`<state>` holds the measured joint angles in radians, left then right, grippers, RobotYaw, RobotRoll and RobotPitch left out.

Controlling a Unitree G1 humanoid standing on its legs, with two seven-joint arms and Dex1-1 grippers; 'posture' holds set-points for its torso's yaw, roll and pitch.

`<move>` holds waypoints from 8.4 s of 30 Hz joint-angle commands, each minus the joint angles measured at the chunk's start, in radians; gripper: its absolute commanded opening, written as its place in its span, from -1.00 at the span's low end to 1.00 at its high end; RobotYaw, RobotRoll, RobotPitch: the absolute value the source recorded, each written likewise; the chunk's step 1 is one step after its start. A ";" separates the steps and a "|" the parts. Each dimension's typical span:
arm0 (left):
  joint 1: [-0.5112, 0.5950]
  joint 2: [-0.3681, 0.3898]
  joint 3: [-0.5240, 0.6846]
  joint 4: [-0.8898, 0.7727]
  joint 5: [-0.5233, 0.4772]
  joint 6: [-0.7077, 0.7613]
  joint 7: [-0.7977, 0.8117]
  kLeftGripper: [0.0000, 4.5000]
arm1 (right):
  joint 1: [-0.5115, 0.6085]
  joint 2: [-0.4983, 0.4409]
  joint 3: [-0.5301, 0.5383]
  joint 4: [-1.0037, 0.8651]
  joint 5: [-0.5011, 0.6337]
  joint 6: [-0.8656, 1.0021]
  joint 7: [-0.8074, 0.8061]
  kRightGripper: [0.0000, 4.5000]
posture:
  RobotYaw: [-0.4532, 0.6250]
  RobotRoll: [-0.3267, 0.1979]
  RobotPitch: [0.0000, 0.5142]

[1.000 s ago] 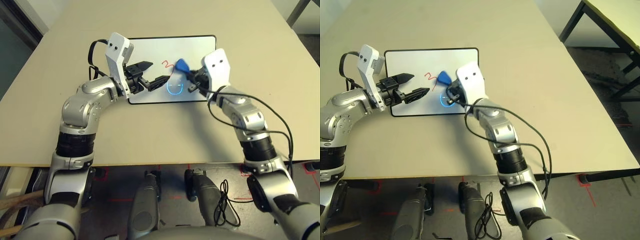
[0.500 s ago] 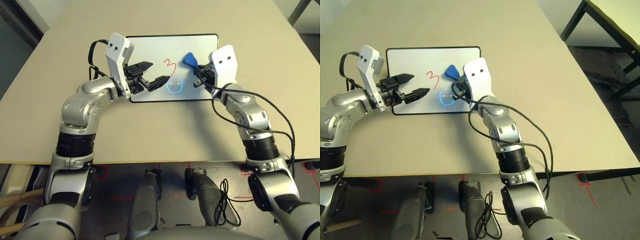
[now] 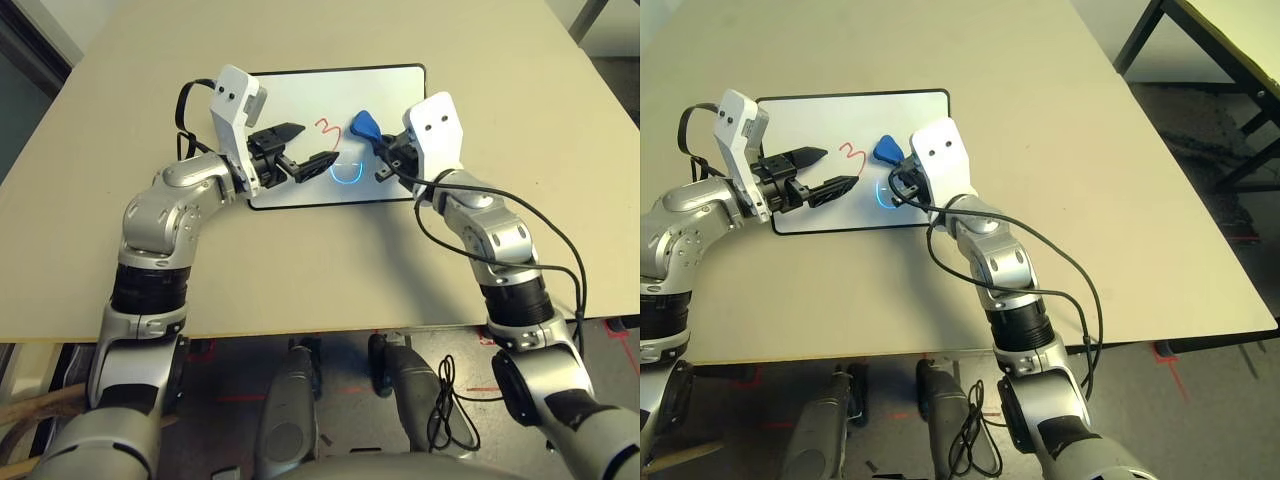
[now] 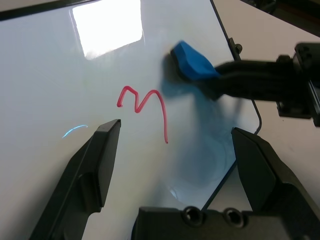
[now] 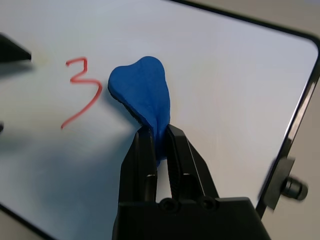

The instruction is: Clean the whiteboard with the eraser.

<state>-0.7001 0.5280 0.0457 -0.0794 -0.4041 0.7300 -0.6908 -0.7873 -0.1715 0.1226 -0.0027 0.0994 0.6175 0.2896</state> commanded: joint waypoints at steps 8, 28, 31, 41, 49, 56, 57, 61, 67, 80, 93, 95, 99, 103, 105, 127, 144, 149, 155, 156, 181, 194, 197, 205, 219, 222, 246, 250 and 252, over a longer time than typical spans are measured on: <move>0.020 0.032 0.019 -0.003 -0.002 0.005 -0.003 1.00 | -0.074 0.049 0.018 0.063 0.000 -0.004 0.026 -0.91 | -0.05 0.25 0.26; 0.025 0.104 0.065 -0.025 -0.013 0.027 0.004 1.00 | 0.027 0.071 0.151 -0.038 -0.018 0.044 0.104 -0.91 | 0.01 0.25 0.31; 0.029 0.100 0.063 -0.029 -0.015 0.029 0.009 1.00 | -0.044 0.060 0.140 0.004 -0.042 0.009 0.097 -0.92 | 0.00 0.25 0.32; 0.042 0.109 0.061 -0.053 -0.031 0.047 0.012 1.00 | -0.169 -0.001 0.165 0.030 -0.119 -0.050 0.133 -0.92 | -0.02 0.25 0.35; 0.042 0.110 0.058 -0.053 -0.036 0.048 0.011 1.00 | -0.086 -0.049 0.241 -0.064 -0.168 -0.010 0.193 -0.92 | -0.03 0.25 0.36; 0.042 0.112 0.055 -0.052 -0.037 0.047 0.010 1.00 | -0.068 -0.090 0.273 -0.098 -0.206 -0.013 0.230 -0.92 | -0.04 0.25 0.35; 0.042 0.112 0.055 -0.053 -0.037 0.047 0.010 1.00 | -0.076 -0.091 0.268 -0.090 -0.209 -0.018 0.230 -0.92 | -0.04 0.25 0.35; 0.043 0.110 0.054 -0.056 -0.038 0.049 0.010 1.00 | -0.138 -0.085 0.226 -0.027 -0.215 -0.063 0.211 -0.92 | -0.04 0.25 0.35; 0.042 0.107 0.052 -0.064 -0.041 0.053 0.013 1.00 | -0.191 -0.077 0.192 0.030 -0.220 -0.122 0.195 -0.92 | -0.04 0.25 0.34; 0.022 0.158 0.059 -0.048 -0.037 0.057 -0.017 1.00 | -0.043 -0.091 0.272 -0.138 -0.247 -0.048 0.269 -0.92 | -0.03 0.25 0.33; 0.028 0.160 0.051 -0.051 -0.041 0.056 -0.024 1.00 | -0.175 -0.066 0.184 0.007 -0.246 -0.130 0.219 -0.92 | -0.04 0.25 0.31; 0.028 0.161 0.052 -0.051 -0.041 0.057 -0.025 1.00 | -0.148 -0.062 0.199 -0.020 -0.244 -0.119 0.231 -0.92 | -0.03 0.25 0.32; 0.028 0.164 0.052 -0.054 -0.041 0.060 -0.028 1.00 | -0.083 -0.049 0.235 -0.104 -0.238 -0.074 0.257 -0.92 | -0.03 0.25 0.32; 0.028 0.166 0.053 -0.056 -0.042 0.064 -0.027 1.00 | -0.034 -0.041 0.261 -0.161 -0.235 -0.029 0.280 -0.92 | -0.02 0.25 0.32; 0.028 0.166 0.053 -0.057 -0.042 0.065 -0.027 1.00 | -0.027 -0.039 0.263 -0.174 -0.233 -0.012 0.287 -0.92 | -0.02 0.25 0.31; 0.029 0.178 0.049 -0.086 -0.050 0.089 -0.036 1.00 | -0.101 -0.034 0.212 -0.009 -0.239 -0.097 0.253 -0.92 | -0.01 0.25 0.26; 0.037 0.177 0.053 -0.100 -0.052 0.104 -0.035 1.00 | -0.154 -0.049 0.187 0.077 -0.248 -0.101 0.240 -0.92 | -0.01 0.25 0.28; 0.045 0.174 0.051 -0.111 -0.056 0.112 -0.033 1.00 | -0.179 -0.045 0.175 0.115 -0.249 -0.139 0.224 -0.92 | -0.01 0.25 0.30; 0.045 0.175 0.052 -0.115 -0.058 0.118 -0.032 1.00 | -0.078 -0.044 0.222 -0.004 -0.249 -0.083 0.252 -0.92 | 0.00 0.25 0.30; 0.045 0.175 0.052 -0.116 -0.059 0.119 -0.032 1.00 | -0.058 -0.045 0.232 -0.031 -0.249 -0.070 0.259 -0.92 | 0.00 0.25 0.30; 0.062 0.203 0.056 -0.128 -0.074 0.130 -0.031 1.00 | -0.155 -0.016 0.174 0.084 -0.234 -0.126 0.227 -0.92 | 0.00 0.25 0.28; 0.055 0.205 0.052 -0.116 -0.071 0.122 -0.034 1.00 | -0.185 -0.008 0.163 0.095 -0.234 -0.120 0.222 -0.92 | 0.00 0.25 0.29; 0.056 0.205 0.052 -0.117 -0.072 0.122 -0.036 1.00 | -0.261 -0.007 0.127 0.196 -0.230 -0.170 0.192 -0.92 | 0.00 0.25 0.29; 0.063 0.209 0.058 -0.123 -0.073 0.124 -0.035 1.00 | -0.210 -0.001 0.152 0.175 -0.237 -0.181 0.208 -0.92 | 0.00 0.25 0.28; 0.050 0.206 0.048 -0.107 -0.067 0.112 -0.041 1.00 | -0.213 0.000 0.160 0.167 -0.243 -0.174 0.219 -0.92 | 0.00 0.25 0.23; 0.050 0.205 0.049 -0.108 -0.068 0.112 -0.040 1.00 | -0.261 0.005 0.133 0.233 -0.236 -0.216 0.193 -0.92 | 0.00 0.25 0.23; 0.055 0.215 0.061 -0.125 -0.074 0.127 -0.031 1.00 | -0.202 0.033 0.175 0.219 -0.252 -0.220 0.204 -0.92 | 0.02 0.25 0.27; 0.052 0.214 0.060 -0.123 -0.074 0.127 -0.032 1.00 | -0.283 0.030 0.132 0.327 -0.245 -0.284 0.166 -0.92 | 0.01 0.25 0.26; 0.052 0.213 0.060 -0.123 -0.075 0.127 -0.031 1.00 | -0.297 0.030 0.125 0.355 -0.247 -0.304 0.160 -0.92 | 0.01 0.25 0.26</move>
<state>-0.6549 0.7329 0.1037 -0.1911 -0.4717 0.8470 -0.7198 -1.0890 -0.1424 0.2505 0.3143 -0.1452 0.3265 0.4591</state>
